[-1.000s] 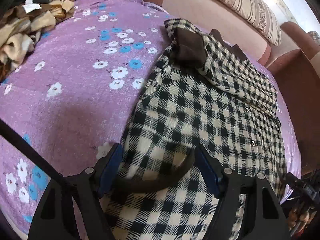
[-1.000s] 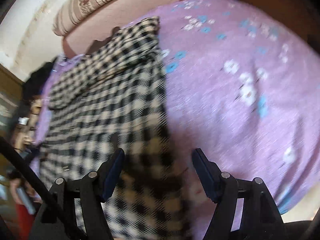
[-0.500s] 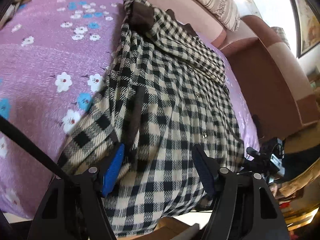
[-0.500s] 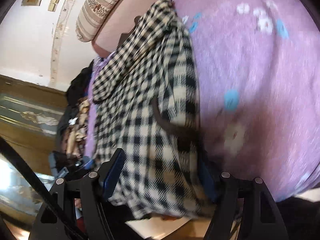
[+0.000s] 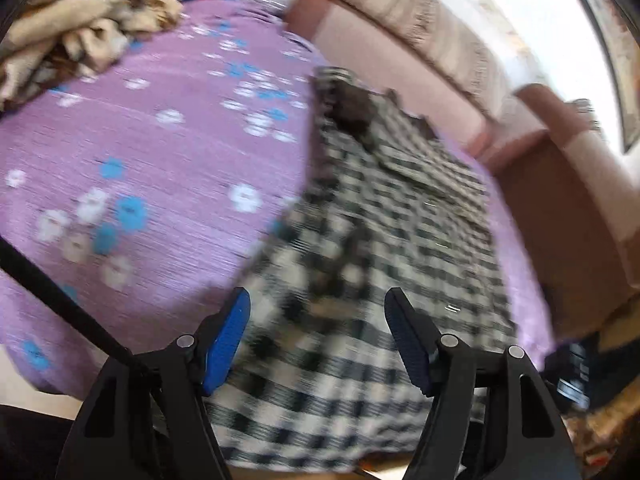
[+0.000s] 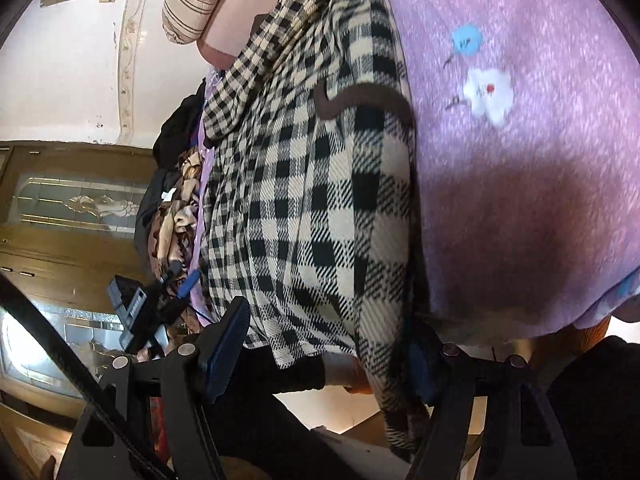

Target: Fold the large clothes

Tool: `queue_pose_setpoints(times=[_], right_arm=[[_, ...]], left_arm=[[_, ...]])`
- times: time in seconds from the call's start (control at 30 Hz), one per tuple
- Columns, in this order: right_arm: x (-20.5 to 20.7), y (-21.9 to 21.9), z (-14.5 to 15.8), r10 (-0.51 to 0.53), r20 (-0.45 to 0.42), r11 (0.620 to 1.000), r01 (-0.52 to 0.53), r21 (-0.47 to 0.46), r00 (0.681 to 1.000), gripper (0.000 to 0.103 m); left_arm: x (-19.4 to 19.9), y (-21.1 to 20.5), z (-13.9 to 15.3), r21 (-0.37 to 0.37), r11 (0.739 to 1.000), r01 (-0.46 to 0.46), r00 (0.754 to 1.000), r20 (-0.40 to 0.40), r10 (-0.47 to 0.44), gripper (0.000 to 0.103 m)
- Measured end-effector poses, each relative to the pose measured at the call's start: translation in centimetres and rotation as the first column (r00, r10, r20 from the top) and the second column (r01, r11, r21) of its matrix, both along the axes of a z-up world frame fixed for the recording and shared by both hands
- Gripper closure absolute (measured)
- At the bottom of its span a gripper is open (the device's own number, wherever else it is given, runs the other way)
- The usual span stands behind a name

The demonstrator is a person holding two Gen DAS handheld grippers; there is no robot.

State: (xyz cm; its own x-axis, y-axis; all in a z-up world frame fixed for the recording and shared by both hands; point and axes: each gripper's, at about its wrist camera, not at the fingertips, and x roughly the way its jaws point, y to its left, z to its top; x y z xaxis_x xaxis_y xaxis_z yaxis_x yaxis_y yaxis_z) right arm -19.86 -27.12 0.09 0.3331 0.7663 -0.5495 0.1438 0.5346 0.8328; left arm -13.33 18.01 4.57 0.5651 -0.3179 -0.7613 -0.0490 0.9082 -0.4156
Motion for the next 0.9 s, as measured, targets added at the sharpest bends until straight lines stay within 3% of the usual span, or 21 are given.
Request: queue_pose_setpoints(times=[0.1,0.2,0.3,0.37,0.43,0.5,0.6,0.67,0.7,0.73,0.77,0.8,0.9], right_arm=[[-0.2,0.2,0.1,0.011,0.003,1.0,-0.011,-0.014,1.0,0.028],[-0.2,0.3,0.0,0.006,-0.001,1.0,-0.006,-0.001,1.0,0.028],[-0.3,0.1,-0.2,0.003,-0.009,1.0,-0.003,0.018,1.0,0.028],[-0.3,0.1,-0.3,0.009,-0.009,1.0,-0.009,0.022,1.0,0.028],[-0.6,-0.3,-0.5,0.016,-0.011,0.999,-0.016,0.028,1.0,0.028],[-0.9,-0.2,-1.0,0.025,-0.023,0.999,-0.024,0.038,0.999,0.028],[-1.5,0.6,-2.4,0.068,-0.071,0.996,-0.064,0.058,0.995,0.031],[-1.8,1.6,-2.6,0.1,-0.078,0.995,-0.098,0.028,0.992,0.035],[-1.9,1.9,-2.5,0.111,-0.074,0.994,-0.11,0.013,0.991,0.036],[-2.0,2.3,-2.2,0.123,-0.063,0.992,-0.124,-0.008,0.99,0.038],[-2.0,2.7,-1.9,0.13,-0.049,0.991,-0.132,-0.031,0.99,0.04],[-2.1,2.8,-1.7,0.128,-0.04,0.99,-0.13,-0.046,0.991,0.042],[-2.1,2.8,-1.7,0.108,-0.037,0.992,-0.11,-0.068,0.993,0.056]], left_arm=[[0.5,0.0,-0.3,0.081,0.996,-0.029,0.999,-0.011,0.03,0.031],[1.1,-0.3,-2.0,0.032,0.998,0.054,0.994,-0.1,-0.05,0.022],[0.8,-1.7,-2.0,0.116,0.986,0.118,0.989,-0.105,-0.106,0.022],[0.4,-2.2,-1.9,0.119,0.983,0.141,0.986,-0.111,-0.127,0.032],[0.0,-2.0,-1.9,0.137,0.981,0.14,0.985,-0.119,-0.124,0.057],[-0.5,-1.4,-2.0,0.134,0.984,0.12,0.987,-0.119,-0.104,0.068],[-1.0,-0.4,-2.3,0.088,0.992,0.09,0.99,-0.118,-0.08,0.07],[-1.2,-0.5,-2.4,0.079,0.994,0.079,0.991,-0.11,-0.07,0.065],[-1.3,-0.8,-2.3,0.071,0.994,0.084,0.992,-0.101,-0.077,0.054],[-1.5,-1.1,-2.3,0.058,0.993,0.1,0.991,-0.094,-0.094,0.035],[-1.5,-1.7,-2.4,0.056,0.991,0.118,0.989,-0.095,-0.113,0.026],[-1.6,-2.7,-2.4,0.079,0.987,0.143,0.986,-0.1,-0.135,0.016],[-2.3,-5.7,-2.9,0.274,0.942,0.194,0.979,-0.114,-0.169,0.015]])
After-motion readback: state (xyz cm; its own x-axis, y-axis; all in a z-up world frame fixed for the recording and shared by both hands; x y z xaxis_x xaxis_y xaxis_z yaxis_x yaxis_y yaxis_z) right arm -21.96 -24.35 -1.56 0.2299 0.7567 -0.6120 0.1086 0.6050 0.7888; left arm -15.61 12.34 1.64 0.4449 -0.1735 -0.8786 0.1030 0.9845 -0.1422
